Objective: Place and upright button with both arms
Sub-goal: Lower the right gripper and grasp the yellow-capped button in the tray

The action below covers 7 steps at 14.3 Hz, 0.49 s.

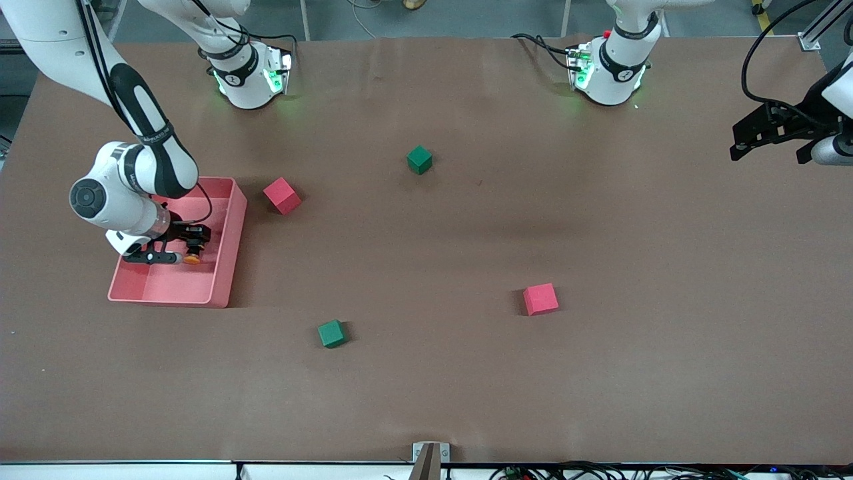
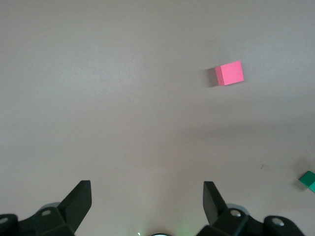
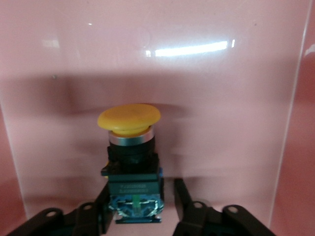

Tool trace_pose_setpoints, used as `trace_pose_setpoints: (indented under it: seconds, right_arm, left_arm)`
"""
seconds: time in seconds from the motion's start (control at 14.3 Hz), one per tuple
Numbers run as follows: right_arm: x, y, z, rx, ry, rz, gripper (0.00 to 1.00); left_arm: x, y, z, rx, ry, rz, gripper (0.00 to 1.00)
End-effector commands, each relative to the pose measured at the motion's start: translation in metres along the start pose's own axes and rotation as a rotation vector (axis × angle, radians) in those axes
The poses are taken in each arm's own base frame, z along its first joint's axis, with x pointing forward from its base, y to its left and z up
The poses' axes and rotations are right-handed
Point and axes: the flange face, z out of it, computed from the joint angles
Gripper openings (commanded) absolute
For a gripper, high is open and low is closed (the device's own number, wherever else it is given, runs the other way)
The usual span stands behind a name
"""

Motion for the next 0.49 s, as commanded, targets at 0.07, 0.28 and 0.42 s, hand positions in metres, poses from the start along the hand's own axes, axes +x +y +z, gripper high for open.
trace_pose_setpoints:
  seconds: [0.07, 0.28, 0.42]
  right_arm:
    - [-0.0056, 0.0034, 0.0086, -0.003, -0.004, -0.043, 0.16]
    - [-0.0055, 0.0034, 0.0078, -0.003, -0.003, -0.043, 0.06]
    - [-0.0056, 0.0027, 0.0045, -0.002, -0.007, -0.045, 0.04]
  left_arm:
    - [-0.0073, -0.0011, -0.0034, 0.008, 0.01, 0.004, 1.0]
    - [-0.0068, -0.0011, -0.0026, 0.008, 0.008, 0.004, 1.0]
    - [-0.0068, -0.0011, -0.0026, 0.008, 0.008, 0.0, 1.0]
